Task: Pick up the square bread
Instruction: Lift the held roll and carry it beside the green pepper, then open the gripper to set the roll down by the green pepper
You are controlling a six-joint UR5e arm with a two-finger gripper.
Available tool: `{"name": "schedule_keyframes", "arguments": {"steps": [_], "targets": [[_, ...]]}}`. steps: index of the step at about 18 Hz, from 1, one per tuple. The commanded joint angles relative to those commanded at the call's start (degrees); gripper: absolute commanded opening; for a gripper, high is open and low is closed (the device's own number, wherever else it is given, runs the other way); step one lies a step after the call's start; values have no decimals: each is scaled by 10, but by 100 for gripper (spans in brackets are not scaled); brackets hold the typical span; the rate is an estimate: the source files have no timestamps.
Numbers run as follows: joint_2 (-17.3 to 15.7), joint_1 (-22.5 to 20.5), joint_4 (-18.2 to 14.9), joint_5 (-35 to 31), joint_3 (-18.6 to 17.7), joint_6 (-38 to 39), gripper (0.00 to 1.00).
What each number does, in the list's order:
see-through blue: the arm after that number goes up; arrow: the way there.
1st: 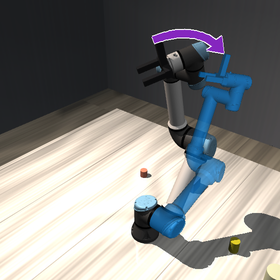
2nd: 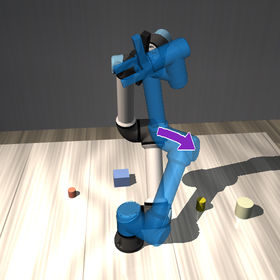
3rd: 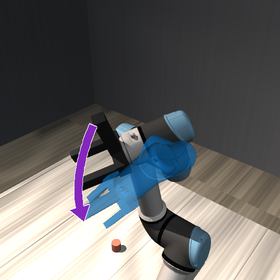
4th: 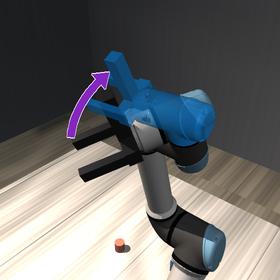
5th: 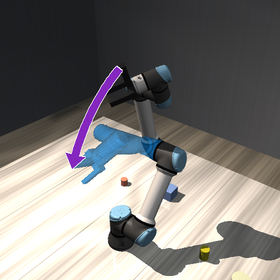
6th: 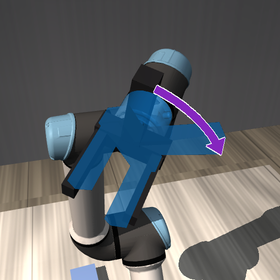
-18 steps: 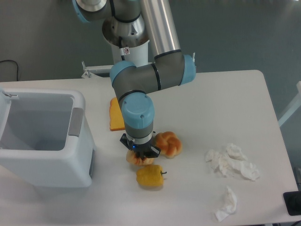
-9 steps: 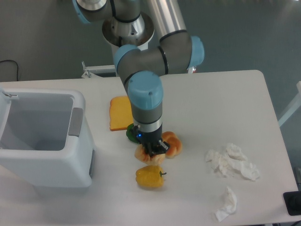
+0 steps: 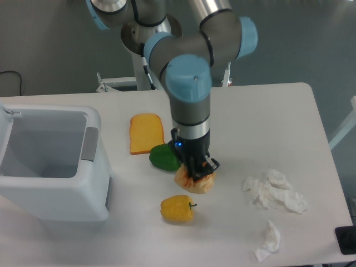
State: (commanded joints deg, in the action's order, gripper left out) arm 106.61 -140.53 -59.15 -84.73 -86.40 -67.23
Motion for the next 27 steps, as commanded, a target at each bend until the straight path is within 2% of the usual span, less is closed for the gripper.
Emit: {"name": "schedule_keyframes", "arguments": {"steps": [5, 12, 14, 16, 18, 20, 24, 27], "targets": [[-9, -7, -18, 13, 2, -6, 23], [-9, -8, -18, 13, -2, -12, 23], [-8, -8, -17, 11, -5, -12, 31], [-4, -7, -14, 10, -5, -13, 34], [-3, -9, -11, 10, -5, -19, 52], [0, -15, -10, 8, -16, -57, 99], [5, -26, -6, -1, -40, -76, 100], [44, -38, -4, -22, -25, -143, 100]]}}
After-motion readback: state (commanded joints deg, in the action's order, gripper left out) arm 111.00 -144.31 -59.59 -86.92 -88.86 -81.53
